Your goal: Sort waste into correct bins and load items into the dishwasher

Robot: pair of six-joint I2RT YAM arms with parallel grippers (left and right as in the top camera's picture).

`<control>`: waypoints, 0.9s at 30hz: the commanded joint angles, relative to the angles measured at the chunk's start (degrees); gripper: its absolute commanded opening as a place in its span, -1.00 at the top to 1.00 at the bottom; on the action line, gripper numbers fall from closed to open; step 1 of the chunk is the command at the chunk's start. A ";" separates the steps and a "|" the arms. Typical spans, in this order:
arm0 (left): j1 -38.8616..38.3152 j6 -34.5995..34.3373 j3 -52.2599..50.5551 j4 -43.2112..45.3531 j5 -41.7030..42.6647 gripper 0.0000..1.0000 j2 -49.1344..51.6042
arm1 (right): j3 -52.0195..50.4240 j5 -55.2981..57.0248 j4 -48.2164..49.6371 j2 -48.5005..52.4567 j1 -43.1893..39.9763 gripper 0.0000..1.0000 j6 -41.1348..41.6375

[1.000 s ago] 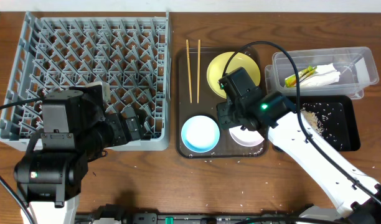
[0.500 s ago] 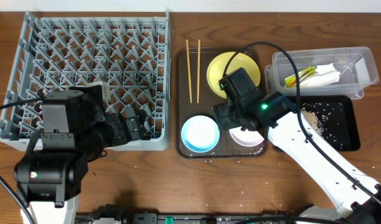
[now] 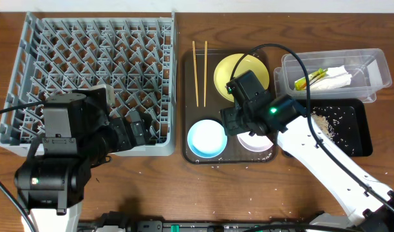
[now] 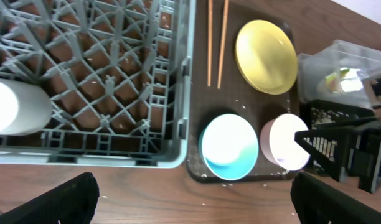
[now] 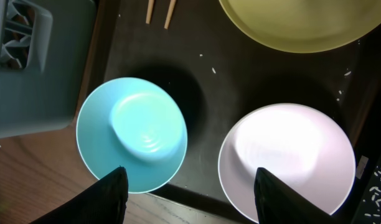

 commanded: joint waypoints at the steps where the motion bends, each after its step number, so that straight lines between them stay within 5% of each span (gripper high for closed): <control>1: -0.17 -0.57 0.46 0.02 3.21 -0.98 0.85 | 0.33 -0.02 -0.22 -0.04 0.81 -0.25 0.20; 8: -1.88 0.33 0.48 1.64 3.21 -1.00 3.13 | 0.33 0.00 -0.28 -0.04 -0.04 -0.25 3.30; 12: -9.07 1.25 0.50 5.07 -2.89 -0.99 7.19 | 0.33 -0.02 -0.57 -0.04 -4.17 -0.27 6.71; 23: -31.56 2.56 1.07 22.45 -25.64 -0.60 23.39 | 0.33 -1.51 -5.07 -0.04 -14.40 -0.59 6.97; 26: -32.74 2.38 1.07 30.34 -26.77 -0.25 29.29 | 0.28 -0.87 -6.36 -0.04 -14.47 -0.63 5.55; 27: -32.74 2.19 1.07 30.95 -26.27 -0.54 30.14 | 0.26 -0.50 -6.84 -0.04 -14.47 -0.64 5.55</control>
